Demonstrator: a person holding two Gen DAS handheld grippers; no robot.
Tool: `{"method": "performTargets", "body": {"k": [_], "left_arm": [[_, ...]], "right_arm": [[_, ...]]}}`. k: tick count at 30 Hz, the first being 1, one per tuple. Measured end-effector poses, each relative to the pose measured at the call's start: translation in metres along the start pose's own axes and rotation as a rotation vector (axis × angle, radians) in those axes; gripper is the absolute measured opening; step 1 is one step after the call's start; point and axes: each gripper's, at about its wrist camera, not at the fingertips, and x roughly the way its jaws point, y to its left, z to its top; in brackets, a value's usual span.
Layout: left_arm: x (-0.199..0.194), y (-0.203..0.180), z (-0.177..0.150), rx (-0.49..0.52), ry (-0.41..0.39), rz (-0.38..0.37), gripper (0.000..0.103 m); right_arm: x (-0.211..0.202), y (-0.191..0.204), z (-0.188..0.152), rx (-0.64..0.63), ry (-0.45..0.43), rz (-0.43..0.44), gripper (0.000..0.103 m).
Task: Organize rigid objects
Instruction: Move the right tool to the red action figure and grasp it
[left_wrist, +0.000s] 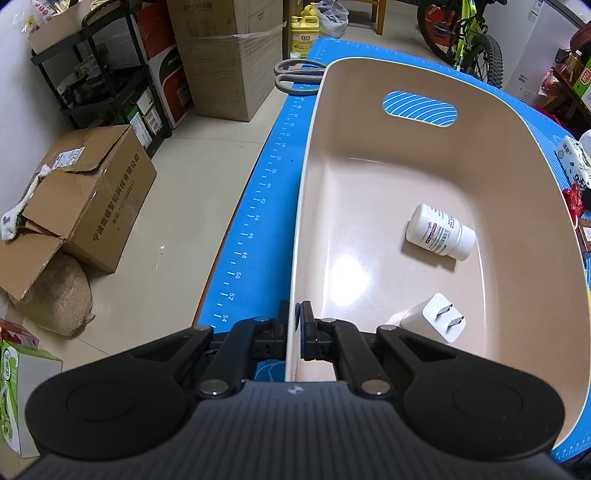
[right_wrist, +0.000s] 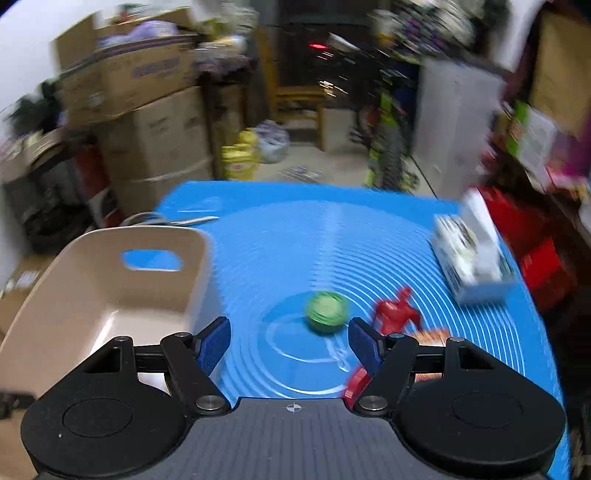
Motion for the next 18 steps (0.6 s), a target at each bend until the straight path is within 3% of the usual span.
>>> {"method": "performTargets", "body": {"k": [11,18], "left_arm": [[0.001,0.001,0.001,-0.014,0.004,-0.004,0.007],[0.001,0.001,-0.001,-0.011,0.003,-0.002,0.007]], "right_arm": [[0.058,-0.035,-0.014,0.144,0.062,-0.094,0.072],[0.078,-0.044,-0.023,0.176,0.101,-0.119,0.059]]}}
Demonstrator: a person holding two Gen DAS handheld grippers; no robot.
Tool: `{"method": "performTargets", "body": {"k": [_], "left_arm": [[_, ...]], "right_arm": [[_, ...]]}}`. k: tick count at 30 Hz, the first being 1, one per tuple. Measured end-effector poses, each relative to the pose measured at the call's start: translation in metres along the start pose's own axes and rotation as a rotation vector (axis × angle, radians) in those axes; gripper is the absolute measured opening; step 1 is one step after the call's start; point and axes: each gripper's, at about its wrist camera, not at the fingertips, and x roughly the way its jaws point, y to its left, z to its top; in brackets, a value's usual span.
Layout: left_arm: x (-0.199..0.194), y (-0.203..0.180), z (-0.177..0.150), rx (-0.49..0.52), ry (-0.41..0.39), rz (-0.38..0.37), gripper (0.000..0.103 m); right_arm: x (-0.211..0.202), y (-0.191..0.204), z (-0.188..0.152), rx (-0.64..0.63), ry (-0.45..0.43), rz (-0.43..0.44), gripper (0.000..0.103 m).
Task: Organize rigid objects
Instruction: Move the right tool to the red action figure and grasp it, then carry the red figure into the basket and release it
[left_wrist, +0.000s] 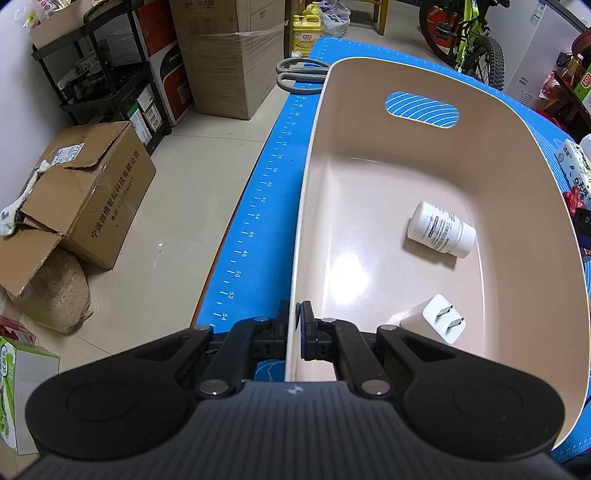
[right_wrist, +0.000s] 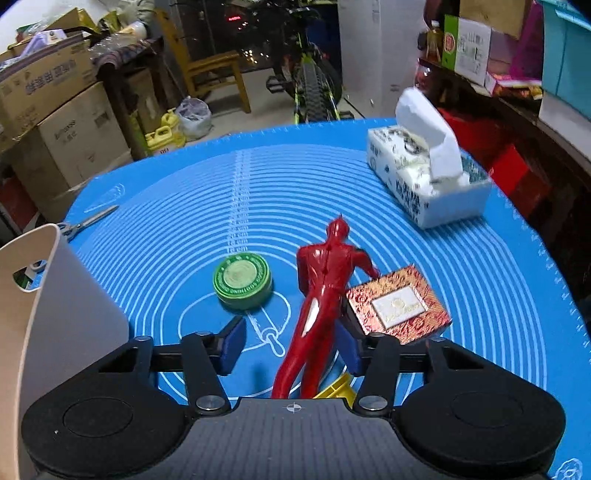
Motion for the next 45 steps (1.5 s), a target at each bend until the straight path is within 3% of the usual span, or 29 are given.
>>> {"method": "performTargets", "body": {"k": [6,8,10,20,33,45], "left_arm": [[0.0,-0.001,0.0,0.0,0.0,0.0,0.007],[0.0,-0.002,0.001,0.001,0.0,0.0,0.007],[0.0,-0.001,0.0,0.002,0.0,0.002,0.007],[0.0,-0.002,0.0,0.003,-0.002,0.005,0.007],[0.0,-0.004,0.0,0.004,-0.004,0.014,0.008],[-0.001,-0.003,0.0,0.004,-0.004,0.015,0.008]], "right_arm": [[0.011,-0.002,0.0,-0.018,0.003,-0.019,0.038],[0.012,-0.007,0.0,-0.002,0.004,-0.012,0.036],[0.012,-0.011,0.001,0.011,0.01,-0.005,0.026],[-0.007,-0.012,0.004,0.013,-0.048,0.036,0.025],[-0.067,0.006,0.016,0.012,-0.194,0.152,0.025],[-0.125,0.063,0.007,-0.099,-0.292,0.327,0.025]]}}
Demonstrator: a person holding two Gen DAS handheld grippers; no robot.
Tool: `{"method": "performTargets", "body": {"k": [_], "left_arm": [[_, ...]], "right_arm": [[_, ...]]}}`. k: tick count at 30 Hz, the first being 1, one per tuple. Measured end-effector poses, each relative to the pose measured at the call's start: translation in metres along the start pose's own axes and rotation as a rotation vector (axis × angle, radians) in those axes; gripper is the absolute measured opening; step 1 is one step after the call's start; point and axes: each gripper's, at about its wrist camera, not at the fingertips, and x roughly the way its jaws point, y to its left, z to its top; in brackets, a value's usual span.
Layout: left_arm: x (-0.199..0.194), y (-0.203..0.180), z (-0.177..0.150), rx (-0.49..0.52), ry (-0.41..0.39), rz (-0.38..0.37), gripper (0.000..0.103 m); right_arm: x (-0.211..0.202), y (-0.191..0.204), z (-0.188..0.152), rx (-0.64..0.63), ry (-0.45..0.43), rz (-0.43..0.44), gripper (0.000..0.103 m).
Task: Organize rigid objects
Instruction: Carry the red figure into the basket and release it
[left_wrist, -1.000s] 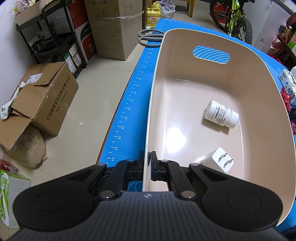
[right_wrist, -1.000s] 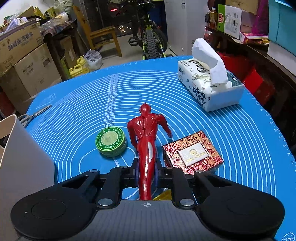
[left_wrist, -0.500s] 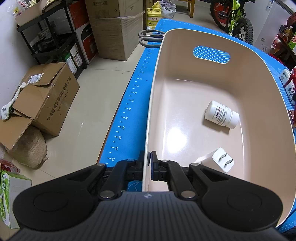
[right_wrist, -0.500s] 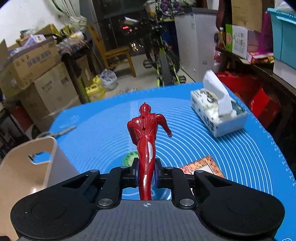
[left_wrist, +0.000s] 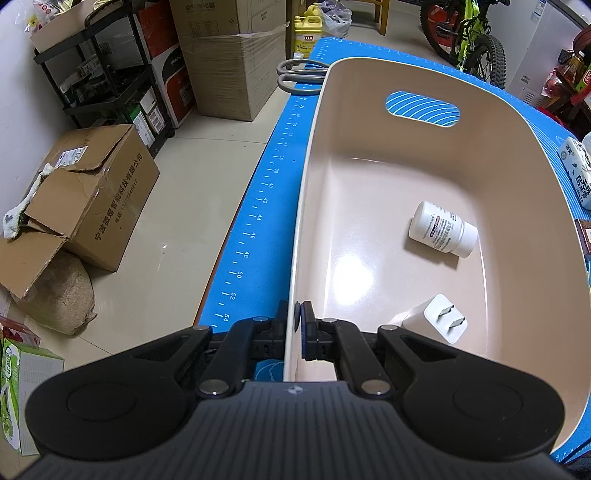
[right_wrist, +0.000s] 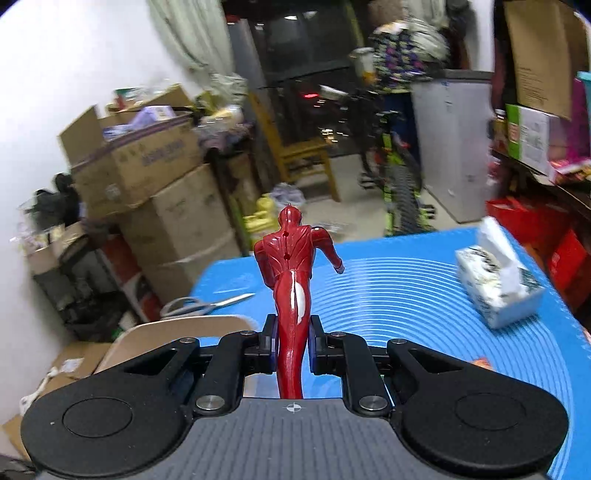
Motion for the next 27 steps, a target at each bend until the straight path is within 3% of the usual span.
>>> {"method": "performTargets", "body": {"k": [6,13,27], "left_arm": [[0.0,0.0,0.001,-0.004,0.001,-0.004,0.008],[-0.001,0.001,0.0,0.0,-0.001,-0.009,0.007],[0.0,0.002,-0.001,0.006,-0.004,-0.009,0.007]], "right_arm": [[0.008,0.045,-0.016,-0.086,0.048,0.082,0.025],[0.027,0.087,-0.041,-0.175,0.165,0.146,0.025],[0.059,0.117,-0.085,-0.303,0.435,0.158,0.026]]}}
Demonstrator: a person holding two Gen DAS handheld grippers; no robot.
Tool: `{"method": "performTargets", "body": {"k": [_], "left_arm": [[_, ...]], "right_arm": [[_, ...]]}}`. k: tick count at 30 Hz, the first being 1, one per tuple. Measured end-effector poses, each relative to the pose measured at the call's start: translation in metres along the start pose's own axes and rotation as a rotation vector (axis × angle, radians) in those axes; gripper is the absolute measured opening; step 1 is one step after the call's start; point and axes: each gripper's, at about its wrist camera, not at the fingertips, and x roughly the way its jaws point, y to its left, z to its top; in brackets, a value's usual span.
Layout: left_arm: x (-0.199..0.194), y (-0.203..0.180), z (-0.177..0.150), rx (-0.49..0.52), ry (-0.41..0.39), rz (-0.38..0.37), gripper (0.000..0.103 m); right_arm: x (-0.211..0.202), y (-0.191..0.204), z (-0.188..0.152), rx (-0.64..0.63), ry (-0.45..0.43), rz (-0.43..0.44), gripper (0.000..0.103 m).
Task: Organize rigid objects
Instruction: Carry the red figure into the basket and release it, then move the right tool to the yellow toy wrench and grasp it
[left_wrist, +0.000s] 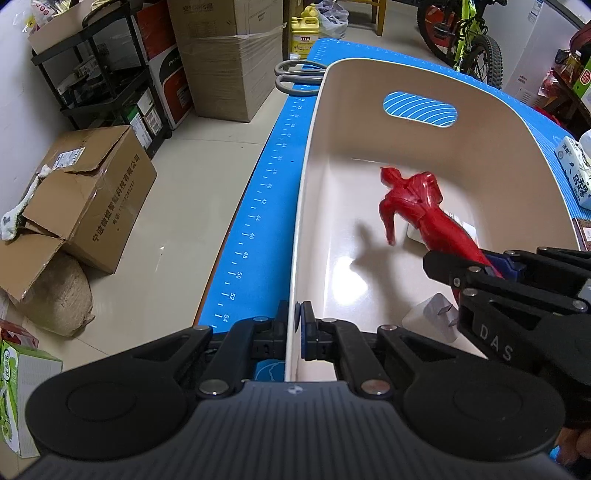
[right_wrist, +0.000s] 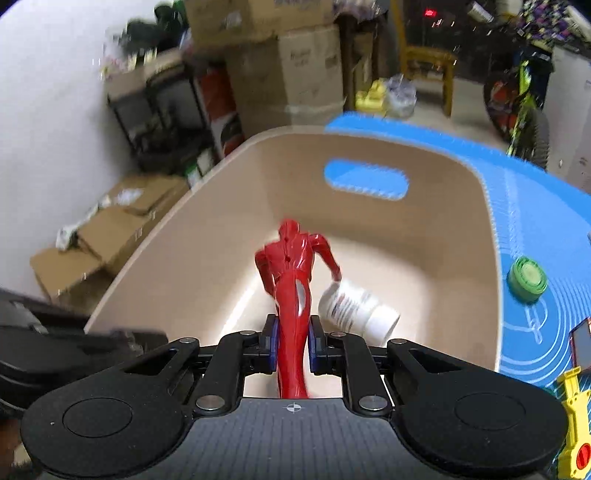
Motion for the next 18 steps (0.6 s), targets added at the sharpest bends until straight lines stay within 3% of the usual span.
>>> {"method": "performTargets", "body": {"k": [4,7,18], "left_arm": [[0.001,0.0,0.0,0.001,0.0,0.002,0.007],[0.001,0.0,0.0,0.001,0.0,0.002,0.007],[0.001,0.0,0.001,0.002,0.0,0.003,0.007]], "right_arm": [[-0.004,-0.004,-0.001,0.022,-0.002,-0.002,0.029],[-0.014,-0.009,0.0,0.029,-0.04,0.007,0.056],[-0.07,-0.057,-0.001,0.115,-0.171,-0.044,0.071]]}}
